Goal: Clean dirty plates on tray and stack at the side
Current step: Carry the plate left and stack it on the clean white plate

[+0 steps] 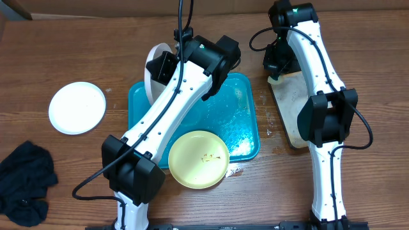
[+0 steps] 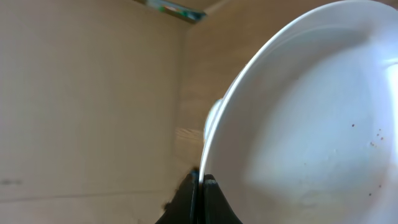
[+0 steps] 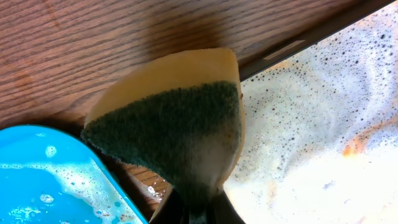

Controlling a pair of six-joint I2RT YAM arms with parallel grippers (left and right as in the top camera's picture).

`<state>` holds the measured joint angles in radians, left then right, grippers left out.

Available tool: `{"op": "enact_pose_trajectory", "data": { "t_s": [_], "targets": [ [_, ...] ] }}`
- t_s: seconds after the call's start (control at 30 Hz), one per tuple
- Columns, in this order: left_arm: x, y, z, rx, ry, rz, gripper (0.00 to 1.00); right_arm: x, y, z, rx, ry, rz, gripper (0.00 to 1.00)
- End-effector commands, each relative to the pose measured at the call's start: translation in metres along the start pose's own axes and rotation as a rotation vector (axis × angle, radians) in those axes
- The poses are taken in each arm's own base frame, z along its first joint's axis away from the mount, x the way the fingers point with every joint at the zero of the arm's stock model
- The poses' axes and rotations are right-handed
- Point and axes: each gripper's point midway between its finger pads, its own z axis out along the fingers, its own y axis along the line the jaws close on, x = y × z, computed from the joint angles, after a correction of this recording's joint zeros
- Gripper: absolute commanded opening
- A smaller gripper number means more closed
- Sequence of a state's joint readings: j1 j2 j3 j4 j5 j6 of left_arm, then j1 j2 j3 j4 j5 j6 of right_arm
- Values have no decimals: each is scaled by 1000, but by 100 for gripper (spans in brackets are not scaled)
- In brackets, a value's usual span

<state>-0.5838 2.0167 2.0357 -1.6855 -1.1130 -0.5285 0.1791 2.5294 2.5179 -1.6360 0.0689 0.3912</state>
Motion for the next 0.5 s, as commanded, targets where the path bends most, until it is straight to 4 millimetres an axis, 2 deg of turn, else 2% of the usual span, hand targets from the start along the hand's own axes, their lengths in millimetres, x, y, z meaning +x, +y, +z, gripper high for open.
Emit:
{"op": "enact_pose_trajectory", "data": {
  "t_s": [0.0,0.2,0.37,0.47],
  "targets": [
    [12,-27,10,149,119,-116,4,-4,1,-8,-7,-24,-6,4],
    [18,-75,14,483,289,-221,4,-2,0,-8,-5,-19,-6,4],
    [6,-100,12,715,342,-293,4,0,-1,-8,1,-8,-7,4],
    [-2,-104,16,807,362,-353,4,2,-1,-7,-1,-1,-7,4]
  ]
}}
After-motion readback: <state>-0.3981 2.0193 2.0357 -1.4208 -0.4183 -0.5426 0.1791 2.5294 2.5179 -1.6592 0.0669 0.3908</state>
